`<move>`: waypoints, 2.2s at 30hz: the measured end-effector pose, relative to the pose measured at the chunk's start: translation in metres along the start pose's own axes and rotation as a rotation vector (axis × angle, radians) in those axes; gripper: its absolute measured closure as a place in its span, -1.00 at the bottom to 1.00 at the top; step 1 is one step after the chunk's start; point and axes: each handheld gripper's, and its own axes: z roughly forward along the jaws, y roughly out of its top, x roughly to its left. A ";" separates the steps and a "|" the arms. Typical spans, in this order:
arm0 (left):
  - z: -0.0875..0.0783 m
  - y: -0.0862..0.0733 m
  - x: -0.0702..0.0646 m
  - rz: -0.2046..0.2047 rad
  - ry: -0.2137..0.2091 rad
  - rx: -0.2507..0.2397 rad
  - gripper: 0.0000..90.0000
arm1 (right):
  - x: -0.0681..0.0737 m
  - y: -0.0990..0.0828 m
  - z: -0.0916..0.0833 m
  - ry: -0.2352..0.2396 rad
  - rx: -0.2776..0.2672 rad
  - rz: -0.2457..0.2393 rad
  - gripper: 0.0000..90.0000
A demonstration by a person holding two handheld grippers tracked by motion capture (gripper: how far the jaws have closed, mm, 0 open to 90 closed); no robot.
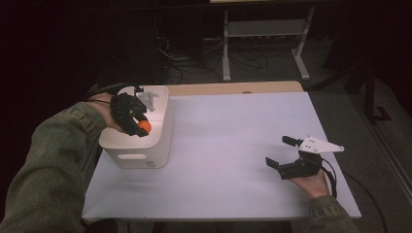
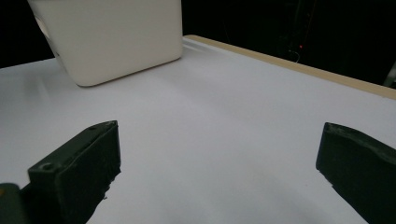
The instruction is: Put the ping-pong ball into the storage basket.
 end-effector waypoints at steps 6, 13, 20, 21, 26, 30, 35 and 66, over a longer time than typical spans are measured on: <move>0.004 -0.001 0.000 -0.003 0.000 -0.001 0.12 | 0.000 0.000 0.000 -0.001 0.000 0.000 -1.00; 0.009 -0.003 0.000 -0.010 -0.001 -0.002 0.12 | 0.000 0.000 0.000 0.000 0.009 0.000 -1.00; 0.018 -0.005 0.000 -0.008 -0.006 0.007 0.12 | 0.000 -0.001 0.000 -0.001 0.009 -0.004 -1.00; 0.019 -0.005 0.001 -0.006 -0.007 0.007 0.12 | 0.000 0.000 0.000 -0.001 0.009 -0.004 -1.00; 0.023 -0.003 0.001 -0.001 -0.013 0.008 0.12 | 0.000 -0.001 0.000 0.000 0.010 -0.005 -1.00; 0.029 -0.003 0.002 -0.001 -0.023 0.007 0.12 | 0.000 -0.001 0.000 -0.001 0.010 -0.005 -1.00; 0.036 -0.006 0.003 -0.006 -0.026 0.015 0.11 | 0.000 -0.001 0.000 -0.001 0.010 -0.004 -1.00; 0.069 -0.014 0.010 -0.047 -0.041 0.014 0.09 | 0.001 -0.002 0.001 0.008 0.020 -0.003 -1.00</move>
